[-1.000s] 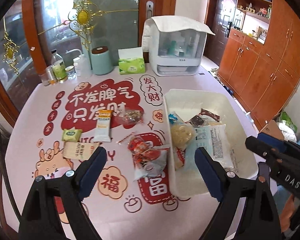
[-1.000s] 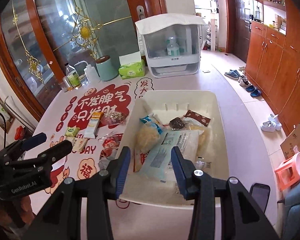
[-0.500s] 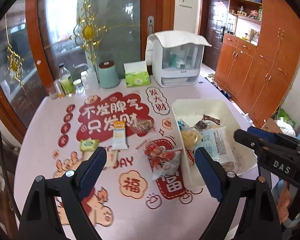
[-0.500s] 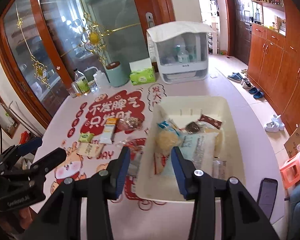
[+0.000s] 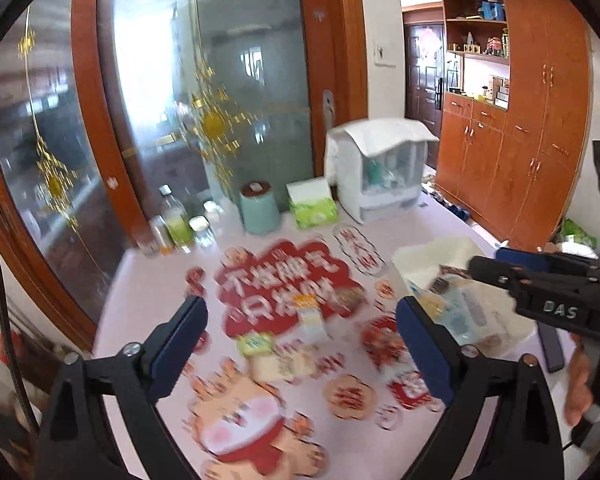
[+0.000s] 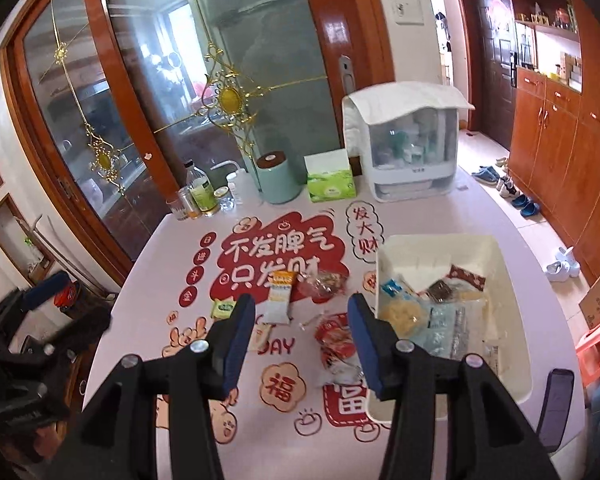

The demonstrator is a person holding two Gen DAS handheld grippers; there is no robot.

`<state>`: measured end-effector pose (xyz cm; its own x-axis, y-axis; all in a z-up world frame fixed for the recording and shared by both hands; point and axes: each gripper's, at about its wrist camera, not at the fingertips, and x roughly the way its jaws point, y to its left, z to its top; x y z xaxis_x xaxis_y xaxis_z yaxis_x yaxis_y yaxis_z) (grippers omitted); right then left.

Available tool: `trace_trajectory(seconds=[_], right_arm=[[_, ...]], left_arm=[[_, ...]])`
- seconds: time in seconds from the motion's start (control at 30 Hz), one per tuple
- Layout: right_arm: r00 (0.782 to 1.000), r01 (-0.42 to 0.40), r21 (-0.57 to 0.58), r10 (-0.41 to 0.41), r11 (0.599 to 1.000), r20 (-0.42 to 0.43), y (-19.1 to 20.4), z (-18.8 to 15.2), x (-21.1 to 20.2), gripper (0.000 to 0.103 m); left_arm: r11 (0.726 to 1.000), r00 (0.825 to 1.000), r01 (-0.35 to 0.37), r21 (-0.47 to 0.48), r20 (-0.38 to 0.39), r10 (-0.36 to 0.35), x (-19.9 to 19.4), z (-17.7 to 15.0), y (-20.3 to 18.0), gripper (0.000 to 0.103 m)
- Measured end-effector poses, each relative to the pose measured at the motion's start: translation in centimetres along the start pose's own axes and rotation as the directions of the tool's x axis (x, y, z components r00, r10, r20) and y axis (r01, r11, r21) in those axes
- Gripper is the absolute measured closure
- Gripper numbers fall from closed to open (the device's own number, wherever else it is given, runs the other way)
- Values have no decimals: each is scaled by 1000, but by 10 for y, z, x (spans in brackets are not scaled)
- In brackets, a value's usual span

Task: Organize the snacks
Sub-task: 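Move both tools back from the tray toward the table snacks, then grasp the green biscuit pack with the left tool while the right tool grasps the OATS stick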

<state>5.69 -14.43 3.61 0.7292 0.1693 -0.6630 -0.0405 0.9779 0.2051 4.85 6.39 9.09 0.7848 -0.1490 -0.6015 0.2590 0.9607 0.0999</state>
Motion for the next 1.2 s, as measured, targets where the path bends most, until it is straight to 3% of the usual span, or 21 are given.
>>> trace_trajectory(seconds=[0.13,0.3,0.53,0.83,0.97,1.03,1.2], right_arm=[[998,49,-4,-49,999,33,18,20,-2,50],[995,97,-3,-97,995,15,34,37,10,47],[989,135,32,-133,990,-61,46,50,45,47],[968,156,7,-152,988,-198,50,48,131,47],[955,138,18,-128,990,-266,47,41,183,47],[946,127,25,-114,992,-304,47,35,210,47],[905,109,38,-84,993,-418,46,8,278,47]], left_arm=[[997,995,-61,43,80,58,-5,24,33,0],[997,994,-62,39,91,58,8,39,72,0],[1000,1000,4,15,31,-4,46,40,108,0],[997,990,38,63,-136,-29,165,18,121,0],[988,965,66,137,-263,-28,231,-8,121,1],[978,944,122,169,-325,-62,260,-25,122,1],[948,872,241,209,-476,-116,324,-72,122,1]])
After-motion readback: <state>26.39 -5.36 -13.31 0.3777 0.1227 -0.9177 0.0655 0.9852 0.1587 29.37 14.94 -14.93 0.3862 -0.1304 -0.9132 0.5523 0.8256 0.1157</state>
